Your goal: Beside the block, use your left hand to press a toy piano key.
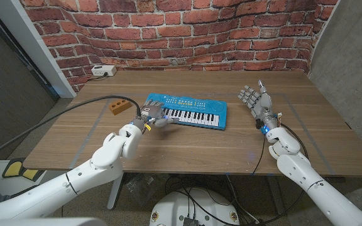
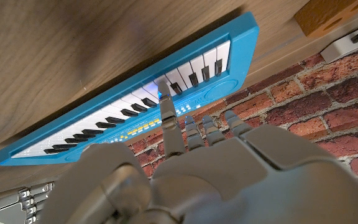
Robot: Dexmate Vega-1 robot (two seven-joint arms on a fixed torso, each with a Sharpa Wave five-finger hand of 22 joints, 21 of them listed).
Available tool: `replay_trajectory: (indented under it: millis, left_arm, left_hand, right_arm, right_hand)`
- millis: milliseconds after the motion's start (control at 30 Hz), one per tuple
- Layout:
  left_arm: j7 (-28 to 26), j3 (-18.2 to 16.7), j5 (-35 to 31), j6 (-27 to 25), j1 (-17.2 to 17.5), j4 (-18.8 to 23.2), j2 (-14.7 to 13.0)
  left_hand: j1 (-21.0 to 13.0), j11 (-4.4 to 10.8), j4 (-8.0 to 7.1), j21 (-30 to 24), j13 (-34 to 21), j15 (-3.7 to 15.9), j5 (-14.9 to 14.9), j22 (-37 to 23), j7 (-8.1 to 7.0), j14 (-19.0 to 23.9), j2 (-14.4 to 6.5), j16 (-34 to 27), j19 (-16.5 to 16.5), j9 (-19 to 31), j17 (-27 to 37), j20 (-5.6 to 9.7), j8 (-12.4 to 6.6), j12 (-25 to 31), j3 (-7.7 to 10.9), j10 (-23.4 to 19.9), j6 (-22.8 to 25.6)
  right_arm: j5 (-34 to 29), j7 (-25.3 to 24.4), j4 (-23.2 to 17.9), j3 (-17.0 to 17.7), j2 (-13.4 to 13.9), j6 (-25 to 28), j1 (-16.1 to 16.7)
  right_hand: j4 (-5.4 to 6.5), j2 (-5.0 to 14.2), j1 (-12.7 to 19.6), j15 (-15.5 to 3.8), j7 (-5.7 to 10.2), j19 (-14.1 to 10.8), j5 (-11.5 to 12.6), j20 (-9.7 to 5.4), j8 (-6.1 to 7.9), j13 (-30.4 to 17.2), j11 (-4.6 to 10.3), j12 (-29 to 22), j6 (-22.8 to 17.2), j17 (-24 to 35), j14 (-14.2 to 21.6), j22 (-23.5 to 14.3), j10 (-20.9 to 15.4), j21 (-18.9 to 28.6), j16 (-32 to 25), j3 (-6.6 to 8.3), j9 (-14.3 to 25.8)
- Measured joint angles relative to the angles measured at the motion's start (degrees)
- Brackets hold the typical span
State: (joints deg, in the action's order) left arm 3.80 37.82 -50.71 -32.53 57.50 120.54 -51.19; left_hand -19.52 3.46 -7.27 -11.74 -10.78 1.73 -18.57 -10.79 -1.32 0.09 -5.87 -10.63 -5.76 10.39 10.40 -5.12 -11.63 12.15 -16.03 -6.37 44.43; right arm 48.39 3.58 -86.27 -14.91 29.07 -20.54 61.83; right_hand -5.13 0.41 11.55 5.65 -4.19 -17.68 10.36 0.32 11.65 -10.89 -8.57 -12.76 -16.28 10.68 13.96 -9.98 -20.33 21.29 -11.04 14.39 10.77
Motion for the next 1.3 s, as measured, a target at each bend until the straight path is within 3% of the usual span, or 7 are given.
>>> replay_trajectory:
  millis: [867, 1033, 1300]
  left_arm:
    - [0.7, -1.6, -2.1, -0.7, 0.9, 3.0, -0.6]
    - [-0.3, -2.1, -2.1, -0.7, 1.3, 3.1, -0.2]
    - [-2.3, -2.7, -1.7, -0.7, 2.1, 3.1, 0.6]
  left_hand:
    - [-0.5, -0.63, 0.0, -0.4, 0.0, 0.0, 0.0, 0.0, -1.07, 1.4, -1.5, -0.4, 0.4, 0.0, 0.0, 0.01, 0.89, 0.1, 0.0, -1.8, -3.5]
    - [-0.9, -0.2, 0.17, -0.8, 0.0, 0.33, 0.0, 0.1, -2.38, 3.4, -1.9, -0.9, 2.1, 0.2, 0.0, -0.41, 1.71, 0.9, -0.17, -4.8, -8.4]
    - [-2.0, 0.03, -0.08, -0.8, 0.0, 0.41, 0.0, 0.1, -5.84, 5.0, -2.2, -0.9, 3.1, 0.2, 0.0, -0.62, 2.14, 0.9, -0.39, -7.2, -21.1]
  right_arm:
    - [0.0, 0.4, 0.1, 0.0, 0.1, -0.1, -0.2]
    - [0.1, 0.6, 0.1, 0.0, 0.2, -0.1, -0.3]
    - [0.1, 0.6, 0.2, 0.0, 0.4, 0.0, -0.3]
  right_hand:
    - [-0.24, 0.3, 0.3, 0.0, 0.0, 0.0, 0.0, 0.0, 0.0, 0.0, 0.31, 0.0, 0.0, 0.0, 0.0, 0.0, -0.3, -0.3, 0.0, 0.24, 0.0]
    - [-0.24, 0.3, 0.3, -0.01, -0.22, 0.0, 0.0, 0.0, 0.0, 0.0, 0.31, 0.0, -0.2, 0.0, 0.0, 0.0, -0.3, -0.3, 0.0, 0.24, 0.0]
    - [-0.24, 0.3, 0.3, -0.01, -0.22, 0.0, 0.0, 0.0, 0.0, 0.0, 0.31, 0.0, -0.2, 0.0, 0.0, 0.0, -0.3, -0.5, 0.3, 0.24, 0.0]
